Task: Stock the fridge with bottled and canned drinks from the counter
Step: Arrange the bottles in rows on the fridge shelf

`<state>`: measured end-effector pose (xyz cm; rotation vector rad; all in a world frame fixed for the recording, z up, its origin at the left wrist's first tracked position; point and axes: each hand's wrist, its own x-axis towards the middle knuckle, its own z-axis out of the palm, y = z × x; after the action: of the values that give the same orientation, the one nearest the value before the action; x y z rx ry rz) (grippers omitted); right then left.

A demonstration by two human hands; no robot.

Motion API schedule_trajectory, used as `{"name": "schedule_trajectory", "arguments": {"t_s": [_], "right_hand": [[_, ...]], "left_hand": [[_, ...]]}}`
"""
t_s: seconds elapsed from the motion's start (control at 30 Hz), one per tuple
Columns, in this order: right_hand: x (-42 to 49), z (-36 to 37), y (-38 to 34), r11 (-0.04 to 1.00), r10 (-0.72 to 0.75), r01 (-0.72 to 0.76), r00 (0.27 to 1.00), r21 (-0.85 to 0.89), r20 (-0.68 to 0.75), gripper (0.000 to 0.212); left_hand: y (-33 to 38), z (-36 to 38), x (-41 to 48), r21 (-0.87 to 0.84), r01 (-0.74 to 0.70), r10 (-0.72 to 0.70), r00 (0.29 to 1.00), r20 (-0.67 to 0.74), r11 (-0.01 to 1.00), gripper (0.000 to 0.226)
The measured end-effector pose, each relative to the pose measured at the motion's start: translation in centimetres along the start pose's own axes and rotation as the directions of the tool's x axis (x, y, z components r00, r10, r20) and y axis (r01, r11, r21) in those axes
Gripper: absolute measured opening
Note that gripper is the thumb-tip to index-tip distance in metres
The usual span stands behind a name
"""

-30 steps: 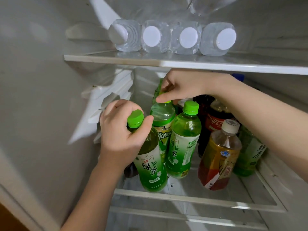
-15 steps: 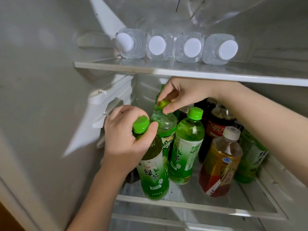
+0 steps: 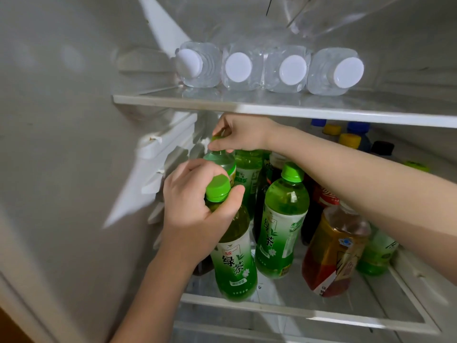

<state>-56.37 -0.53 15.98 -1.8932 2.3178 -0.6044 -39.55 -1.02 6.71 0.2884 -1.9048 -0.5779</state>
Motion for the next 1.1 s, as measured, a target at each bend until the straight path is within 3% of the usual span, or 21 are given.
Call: {"name": "schedule_trajectory", "arguments": {"t_s": [0.17,0.3,0.43,0.53,0.67,0.8,0.93,1.0,1.1], "right_hand": [[0.5,-1.2,0.7,0.999,-0.025,0.023,0.999,0.037,0.046,0.023],[0.6,-2.8,2.9,0.998,0.000,-0.004,0.998,-0.063,-0.060,0.021],[0.1,-2.4,4.6,0.977,0.056,-0.038,0.995,-0.208,0.083,0.037],[0.1,-2.3,5.1,0.985,0.062,-0.041,0.990,-0.169,0.125,0.033],[0.2,-2.4,5.3,0.990,0.061,-0.054,0.997,-0.130,0.055,0.033],[0.1,-2.5,4.8,0.919,0.069,-0.063,0.998,-0.389,0.000,0.037],[0.2,-2.1,4.1,0.737,0.037,-0.080,0.996,-0.671,-0.077,0.054],[0.2,-2.0,4.0,0.785,0.038,-0.090,0.995,-0.613,-0.097,0.050],[0.3,-2.4,4.4,0.959,0.075,-0.072,0.997,-0.276,0.001,0.019]], "left_hand": [[0.1,0.0,0.0,-0.005,0.019,-0.019,1.000,0.000,1.000,0.031],[0.2,0.1,0.1,-0.009,0.025,-0.025,1.000,0.015,1.000,0.029],[0.3,0.1,0.2,-0.012,0.024,-0.024,1.000,0.015,1.000,0.029],[0.3,0.1,0.1,-0.010,0.026,-0.026,1.000,0.013,1.000,0.029],[0.3,0.2,0.0,-0.010,0.027,-0.027,1.000,0.009,1.000,0.029],[0.1,0.2,0.0,-0.009,0.016,-0.016,1.000,0.012,1.000,0.029],[0.0,0.1,-0.1,-0.011,0.014,-0.014,1.000,0.003,1.000,0.028],[0.0,0.1,-0.2,-0.009,0.013,-0.013,1.000,0.000,1.000,0.027],[0.0,0.1,-0.2,-0.011,0.021,-0.021,1.000,-0.005,1.000,0.028]]}}
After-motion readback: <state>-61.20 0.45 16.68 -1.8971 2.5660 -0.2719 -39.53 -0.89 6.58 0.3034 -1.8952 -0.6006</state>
